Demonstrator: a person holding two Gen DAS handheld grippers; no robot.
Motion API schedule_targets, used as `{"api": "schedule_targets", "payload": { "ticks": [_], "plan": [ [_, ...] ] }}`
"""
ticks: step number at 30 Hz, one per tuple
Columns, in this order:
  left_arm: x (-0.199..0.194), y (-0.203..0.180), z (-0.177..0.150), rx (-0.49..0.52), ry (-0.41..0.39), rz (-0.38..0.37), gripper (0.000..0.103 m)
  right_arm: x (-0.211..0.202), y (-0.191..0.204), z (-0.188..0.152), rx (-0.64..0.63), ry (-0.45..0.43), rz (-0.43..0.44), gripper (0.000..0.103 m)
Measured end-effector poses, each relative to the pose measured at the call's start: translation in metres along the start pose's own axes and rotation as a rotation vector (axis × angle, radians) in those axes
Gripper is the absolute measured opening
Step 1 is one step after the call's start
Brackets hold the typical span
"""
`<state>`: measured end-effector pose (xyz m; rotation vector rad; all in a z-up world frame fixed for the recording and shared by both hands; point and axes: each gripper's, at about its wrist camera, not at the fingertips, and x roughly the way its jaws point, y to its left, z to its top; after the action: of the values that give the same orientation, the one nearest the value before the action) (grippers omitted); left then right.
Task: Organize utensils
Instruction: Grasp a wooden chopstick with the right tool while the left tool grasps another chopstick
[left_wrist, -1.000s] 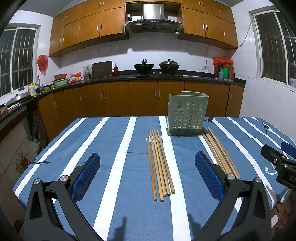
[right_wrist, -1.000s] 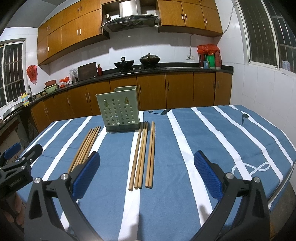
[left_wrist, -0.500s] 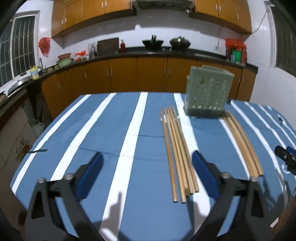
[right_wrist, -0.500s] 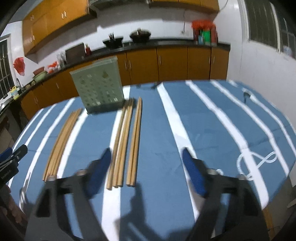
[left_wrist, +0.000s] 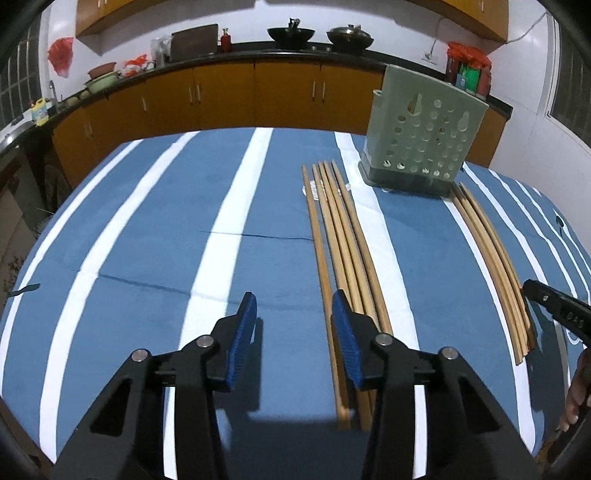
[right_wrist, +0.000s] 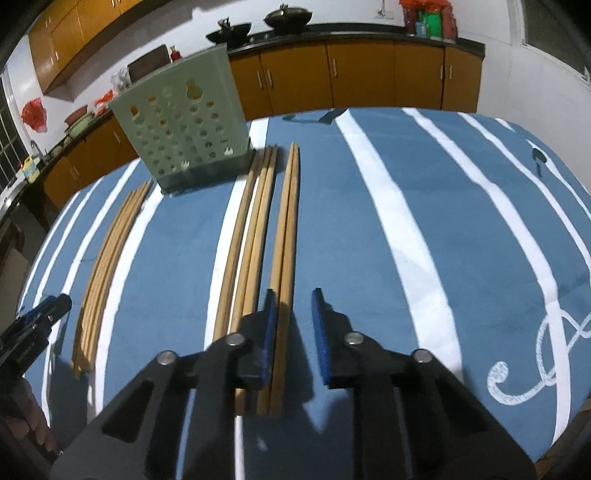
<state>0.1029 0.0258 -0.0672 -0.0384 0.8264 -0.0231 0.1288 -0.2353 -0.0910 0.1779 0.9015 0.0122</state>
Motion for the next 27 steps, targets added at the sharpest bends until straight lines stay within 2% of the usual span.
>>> {"api": "schedule_targets", "payload": {
  "ticks": [3,8,14,22,27],
  "plan": [
    [0.005,-0.002,0.002,0.007,0.017,-0.012,0.036,0.004,-0.001,0.000,-0.008,-0.006,-0.019,0.009],
    [0.011,-0.007,0.005,0.024,0.035,-0.036,0.025,0.004,-0.010,0.005,0.010,-0.012,-0.036,0.009],
    [0.016,-0.012,0.006,0.045,0.054,-0.057,0.020,0.005,-0.013,0.007,0.007,-0.015,-0.040,0.009],
    [0.024,-0.016,0.010,0.088,0.072,-0.021,0.008,0.005,-0.010,0.006,-0.027,-0.019,-0.058,0.009],
    [0.034,0.000,0.022,0.066,0.069,0.014,0.008,0.010,-0.012,0.013,-0.030,-0.018,-0.065,0.008]
  ]
}}
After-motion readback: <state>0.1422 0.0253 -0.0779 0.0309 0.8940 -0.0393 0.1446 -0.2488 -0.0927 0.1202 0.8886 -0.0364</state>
